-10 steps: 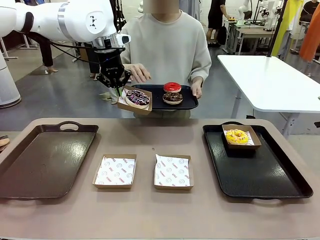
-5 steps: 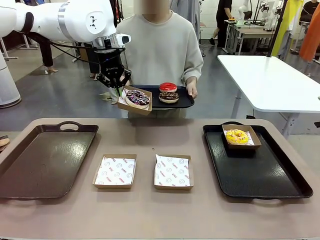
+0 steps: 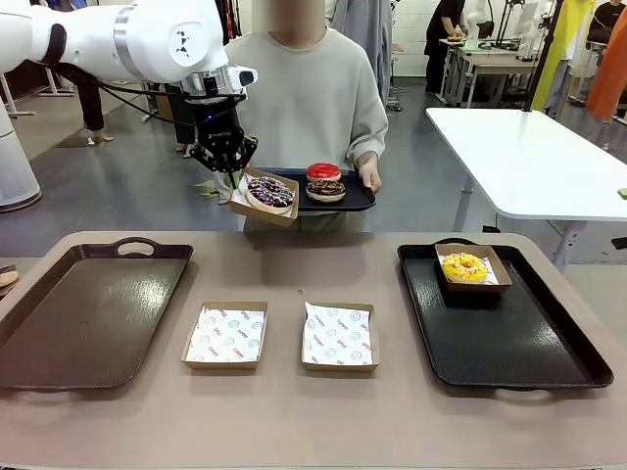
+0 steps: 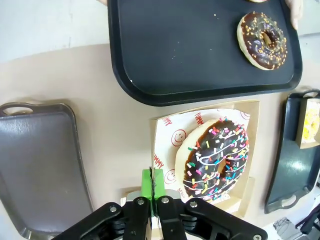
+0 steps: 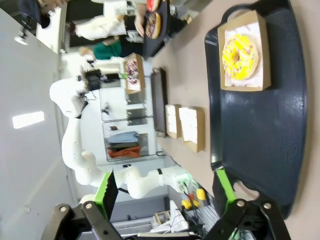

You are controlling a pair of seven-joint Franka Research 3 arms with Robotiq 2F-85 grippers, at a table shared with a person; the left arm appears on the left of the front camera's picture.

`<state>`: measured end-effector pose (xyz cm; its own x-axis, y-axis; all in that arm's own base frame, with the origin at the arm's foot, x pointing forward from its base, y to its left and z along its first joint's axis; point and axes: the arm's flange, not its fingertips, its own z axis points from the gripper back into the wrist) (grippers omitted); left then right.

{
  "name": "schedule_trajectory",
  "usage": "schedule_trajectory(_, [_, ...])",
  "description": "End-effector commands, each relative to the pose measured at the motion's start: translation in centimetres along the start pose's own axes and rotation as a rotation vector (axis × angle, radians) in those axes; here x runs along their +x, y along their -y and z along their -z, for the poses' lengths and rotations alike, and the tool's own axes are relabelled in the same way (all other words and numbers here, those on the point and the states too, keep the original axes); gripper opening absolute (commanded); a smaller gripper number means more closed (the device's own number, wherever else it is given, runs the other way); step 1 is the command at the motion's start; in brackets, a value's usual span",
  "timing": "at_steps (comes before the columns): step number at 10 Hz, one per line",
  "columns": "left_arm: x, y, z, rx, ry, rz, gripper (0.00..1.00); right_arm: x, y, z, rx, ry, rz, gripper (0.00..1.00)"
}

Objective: Individually package the donuts and arrange them on the tray.
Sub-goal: Place the picked Paper togo box on the Handle tray while simultaneously picking up another Paper togo box from the table with the other hand.

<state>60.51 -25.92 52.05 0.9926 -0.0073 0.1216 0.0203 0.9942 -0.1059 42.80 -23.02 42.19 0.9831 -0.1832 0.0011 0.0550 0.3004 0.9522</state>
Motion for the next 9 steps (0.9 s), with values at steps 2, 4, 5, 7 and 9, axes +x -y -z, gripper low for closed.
schedule_trajectory(2, [-4.7, -3.1, -3.3, -0.013, 0.035, 0.066, 0.01, -0.5, -7.3, 5.0, -0.255, -0.064, -0.048, 1.0])
schedule_trajectory(4, [-7.5, -6.3, -5.4, -0.016, 0.042, 0.061, 0.01, -1.3, -12.9, 7.7, -0.358, -0.092, -0.071, 1.0])
schedule_trajectory(5, [-8.8, -8.1, -6.0, 0.001, 0.029, 0.058, 0.01, -1.5, -15.4, 9.7, -0.42, -0.109, -0.073, 1.0])
schedule_trajectory(7, [-9.8, -11.5, -6.5, 0.024, -0.009, 0.036, 0.01, -1.6, -17.8, 14.9, -0.562, -0.144, -0.062, 1.0])
schedule_trajectory(9, [-10.2, -14.7, -6.0, 0.074, -0.024, 0.013, 0.01, -1.7, -18.5, 20.7, -0.67, -0.2, -0.048, 1.0])
